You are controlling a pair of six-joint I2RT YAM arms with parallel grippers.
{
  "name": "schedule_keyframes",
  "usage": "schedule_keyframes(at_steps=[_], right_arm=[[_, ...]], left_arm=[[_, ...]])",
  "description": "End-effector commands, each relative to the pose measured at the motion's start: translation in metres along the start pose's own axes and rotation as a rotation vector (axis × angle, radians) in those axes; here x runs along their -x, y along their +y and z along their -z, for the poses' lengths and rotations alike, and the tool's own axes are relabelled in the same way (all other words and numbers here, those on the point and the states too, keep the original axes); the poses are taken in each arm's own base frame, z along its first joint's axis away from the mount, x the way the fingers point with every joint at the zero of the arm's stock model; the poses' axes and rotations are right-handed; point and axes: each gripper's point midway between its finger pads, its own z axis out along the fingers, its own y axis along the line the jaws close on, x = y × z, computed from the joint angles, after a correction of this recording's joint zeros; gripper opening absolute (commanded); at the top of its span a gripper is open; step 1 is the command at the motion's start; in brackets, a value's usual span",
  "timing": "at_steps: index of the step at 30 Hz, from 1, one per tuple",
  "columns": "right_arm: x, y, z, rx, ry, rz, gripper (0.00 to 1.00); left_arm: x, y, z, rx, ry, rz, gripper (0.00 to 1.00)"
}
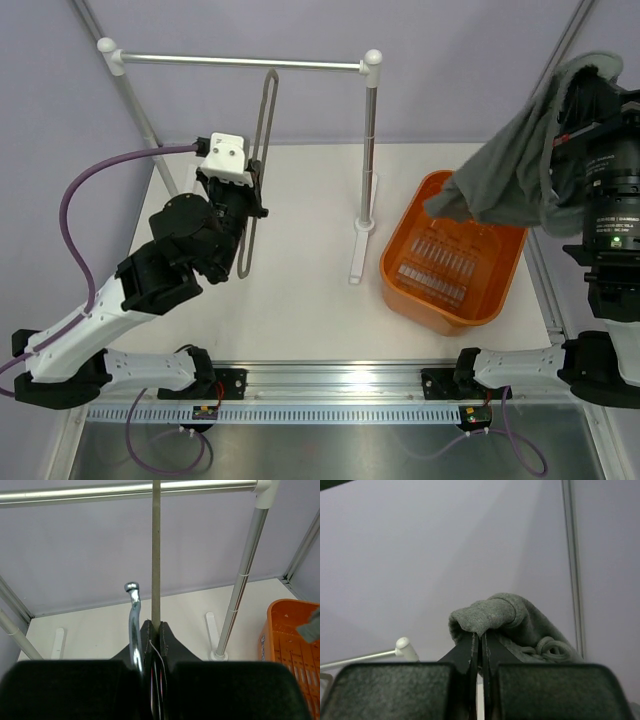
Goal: Remove the shorts from the hanger
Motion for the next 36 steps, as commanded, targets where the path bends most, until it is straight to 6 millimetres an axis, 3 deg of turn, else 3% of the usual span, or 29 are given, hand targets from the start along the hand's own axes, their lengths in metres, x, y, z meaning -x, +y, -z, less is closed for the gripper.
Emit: schedule_keyframes(at_steps=[1, 5, 11, 15, 18, 21, 28, 30, 36], right_arm=[[-0.034, 0.029, -0.005, 0.018, 0.031, 0.093, 0.00], [-0.072, 0.044, -0.007, 0.084, 0.104, 0.148, 0.00], [-0.117, 0.056, -0.026, 0.091, 0.189, 0.144, 0.00], [-0.134, 0.037, -0.046, 0.031, 0.229, 0.147, 0.00], [-0.153, 0.023, -0.048, 0.001, 0.276, 0.126, 0.00], [-0.178, 0.001, -0.039, -0.052, 0.329, 0.077, 0.00], [-0.261, -0.054, 0.026, -0.171, 0.508, 0.088, 0.00], [-0.290, -0.062, 0.043, -0.181, 0.568, 0.084, 0.00], [-0.346, -0.082, 0.074, -0.230, 0.697, 0.130, 0.00]], left_arm=[[0.008, 0.003, 0.005, -0.016, -0.023, 0.057, 0.00], [0.003, 0.003, 0.005, -0.020, -0.014, 0.051, 0.00], [-0.004, 0.004, 0.007, -0.020, -0.005, 0.048, 0.00], [-0.007, 0.006, 0.008, -0.015, 0.005, 0.042, 0.00], [-0.008, 0.009, 0.010, -0.011, 0.009, 0.044, 0.00], [-0.009, 0.010, 0.014, -0.025, 0.024, 0.051, 0.00], [-0.026, 0.005, 0.032, -0.128, 0.143, 0.060, 0.00], [-0.037, 0.004, 0.037, -0.142, 0.189, 0.048, 0.00], [-0.054, -0.003, 0.044, -0.202, 0.294, 0.021, 0.00]])
